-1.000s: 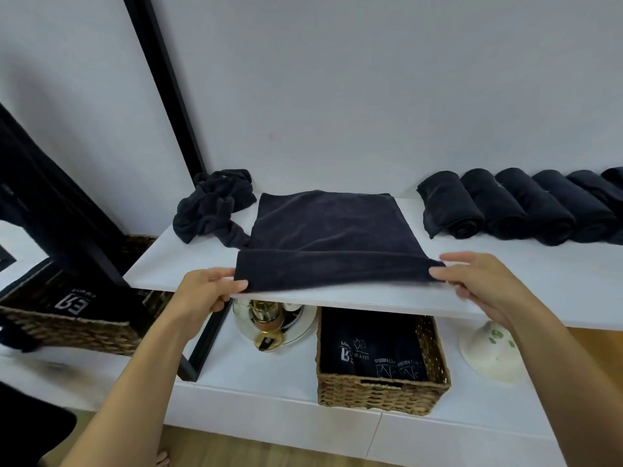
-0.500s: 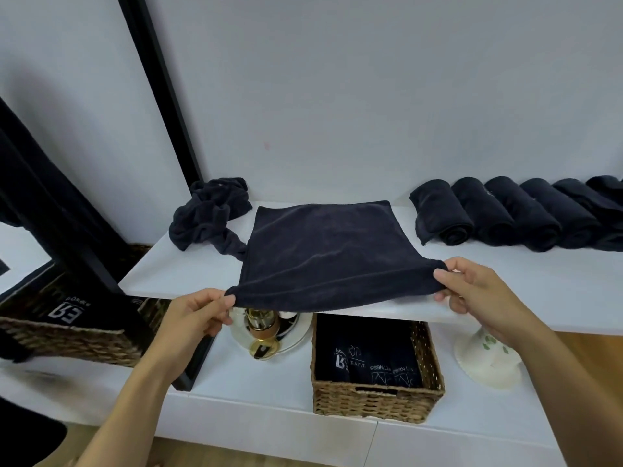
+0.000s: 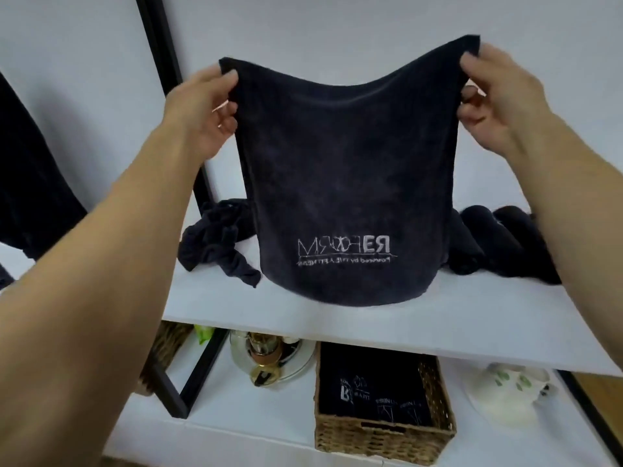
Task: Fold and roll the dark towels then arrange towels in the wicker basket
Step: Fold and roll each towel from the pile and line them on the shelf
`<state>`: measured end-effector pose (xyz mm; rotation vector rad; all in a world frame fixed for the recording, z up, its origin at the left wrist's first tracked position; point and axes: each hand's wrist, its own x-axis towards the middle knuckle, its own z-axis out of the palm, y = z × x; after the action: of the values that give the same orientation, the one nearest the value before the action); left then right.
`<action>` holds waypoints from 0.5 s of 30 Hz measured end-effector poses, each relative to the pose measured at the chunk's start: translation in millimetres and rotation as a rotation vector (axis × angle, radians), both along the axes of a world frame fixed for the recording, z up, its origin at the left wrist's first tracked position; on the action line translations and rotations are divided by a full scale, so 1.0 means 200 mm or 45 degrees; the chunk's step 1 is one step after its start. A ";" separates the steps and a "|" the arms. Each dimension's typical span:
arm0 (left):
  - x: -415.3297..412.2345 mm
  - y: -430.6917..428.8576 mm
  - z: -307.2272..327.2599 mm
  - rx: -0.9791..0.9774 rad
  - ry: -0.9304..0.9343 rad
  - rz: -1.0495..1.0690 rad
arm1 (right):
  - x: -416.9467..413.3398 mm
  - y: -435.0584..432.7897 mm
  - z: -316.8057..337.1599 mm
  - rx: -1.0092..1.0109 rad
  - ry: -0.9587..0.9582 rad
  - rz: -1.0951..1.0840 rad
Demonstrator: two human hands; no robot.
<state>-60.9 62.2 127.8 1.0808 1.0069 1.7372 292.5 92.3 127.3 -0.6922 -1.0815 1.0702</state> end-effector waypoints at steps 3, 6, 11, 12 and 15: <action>-0.03 0.09 0.10 0.082 0.160 0.033 | 0.01 0.05 0.12 0.055 -0.136 -0.175; -0.06 0.17 0.14 0.119 0.212 0.115 | 0.05 0.11 0.19 0.057 -0.262 -0.319; -0.08 0.29 0.18 0.119 0.392 0.214 | 0.12 0.22 0.25 -0.047 -0.474 -0.476; -0.07 0.31 0.18 0.126 0.443 0.236 | 0.13 0.25 0.26 -0.087 -0.509 -0.485; -0.05 0.38 0.20 0.154 0.479 0.240 | 0.17 0.33 0.27 -0.237 -0.490 -0.428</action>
<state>-71.4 138.5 167.8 1.4689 1.2804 1.8005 325.9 157.5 181.4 -1.2205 -1.1456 0.7680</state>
